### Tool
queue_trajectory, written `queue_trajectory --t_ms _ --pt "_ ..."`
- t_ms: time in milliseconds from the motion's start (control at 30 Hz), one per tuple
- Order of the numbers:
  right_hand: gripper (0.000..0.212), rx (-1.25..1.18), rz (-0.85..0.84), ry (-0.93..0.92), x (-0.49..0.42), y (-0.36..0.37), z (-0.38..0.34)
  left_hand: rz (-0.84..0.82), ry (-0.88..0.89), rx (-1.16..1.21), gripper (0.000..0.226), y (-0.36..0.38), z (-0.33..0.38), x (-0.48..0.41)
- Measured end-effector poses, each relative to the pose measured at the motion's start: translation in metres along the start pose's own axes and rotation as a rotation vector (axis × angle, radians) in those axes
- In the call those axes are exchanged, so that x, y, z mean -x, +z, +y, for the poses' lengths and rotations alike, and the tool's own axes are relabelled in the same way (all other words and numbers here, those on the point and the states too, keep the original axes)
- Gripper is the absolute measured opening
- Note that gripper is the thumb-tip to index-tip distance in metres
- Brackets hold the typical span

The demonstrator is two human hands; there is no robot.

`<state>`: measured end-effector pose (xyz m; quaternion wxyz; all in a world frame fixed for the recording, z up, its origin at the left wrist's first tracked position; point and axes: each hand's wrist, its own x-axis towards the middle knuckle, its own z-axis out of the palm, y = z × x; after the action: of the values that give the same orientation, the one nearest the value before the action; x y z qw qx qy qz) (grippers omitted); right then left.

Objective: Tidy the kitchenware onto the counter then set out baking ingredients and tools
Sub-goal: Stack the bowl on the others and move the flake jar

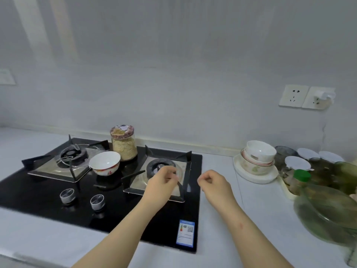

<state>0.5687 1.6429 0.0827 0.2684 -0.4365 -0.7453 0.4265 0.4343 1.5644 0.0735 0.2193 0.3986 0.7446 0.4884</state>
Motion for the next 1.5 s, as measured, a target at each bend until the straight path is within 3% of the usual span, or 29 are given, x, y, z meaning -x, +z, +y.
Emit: queue_trajectory --t_ms 300,533,733,1033,1200,1500 --pt "0.008 -0.057 -0.091 0.032 -0.057 0.165 -0.078 0.064 0.020 -0.050 0.018 -0.150 -0.081 -0.083" --pt "0.010 -0.018 -0.029 0.101 -0.087 0.236 -0.100 0.126 -0.014 -0.562 0.041 -0.214 -0.141 -0.145" --pt "0.009 -0.006 -0.028 0.123 -0.113 0.273 -0.107 -0.020 -0.112 -0.624 0.066 -0.223 -0.164 -0.176" --pt "0.008 0.104 -0.040 0.172 -0.155 0.304 -0.093 -0.301 -0.099 -0.792 0.112 -0.209 -0.187 -0.211" --pt "0.005 0.160 -0.045 0.164 -0.157 0.304 -0.084 -0.271 -0.073 -0.882 0.113 -0.205 -0.194 -0.222" --pt "0.004 0.218 -0.075 0.157 -0.153 0.307 -0.082 -0.221 -0.013 -0.797 0.098 -0.208 -0.196 -0.219"
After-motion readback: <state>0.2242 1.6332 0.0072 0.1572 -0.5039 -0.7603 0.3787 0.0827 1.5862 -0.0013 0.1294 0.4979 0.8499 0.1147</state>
